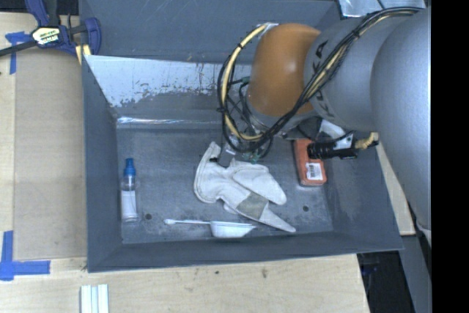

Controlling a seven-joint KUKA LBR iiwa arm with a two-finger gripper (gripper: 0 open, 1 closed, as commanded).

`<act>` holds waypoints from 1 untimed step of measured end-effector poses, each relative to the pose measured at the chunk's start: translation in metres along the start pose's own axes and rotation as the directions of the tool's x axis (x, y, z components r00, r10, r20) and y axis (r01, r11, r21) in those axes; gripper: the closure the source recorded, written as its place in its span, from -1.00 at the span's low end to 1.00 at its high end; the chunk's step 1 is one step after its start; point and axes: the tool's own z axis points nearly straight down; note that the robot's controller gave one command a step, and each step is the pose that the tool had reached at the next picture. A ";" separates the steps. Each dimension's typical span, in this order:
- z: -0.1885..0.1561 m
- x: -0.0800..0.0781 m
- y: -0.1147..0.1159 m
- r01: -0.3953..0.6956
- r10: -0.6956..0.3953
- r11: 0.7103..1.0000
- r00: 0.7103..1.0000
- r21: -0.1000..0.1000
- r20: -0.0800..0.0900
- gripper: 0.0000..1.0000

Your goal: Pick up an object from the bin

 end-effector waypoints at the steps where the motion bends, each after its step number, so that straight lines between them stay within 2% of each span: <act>1: -0.030 -0.001 0.002 0.005 -0.005 1.000 1.000 -0.008 0.012 1.00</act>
Offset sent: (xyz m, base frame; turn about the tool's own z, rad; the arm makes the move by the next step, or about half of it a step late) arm -0.0346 0.0111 0.1802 -0.0217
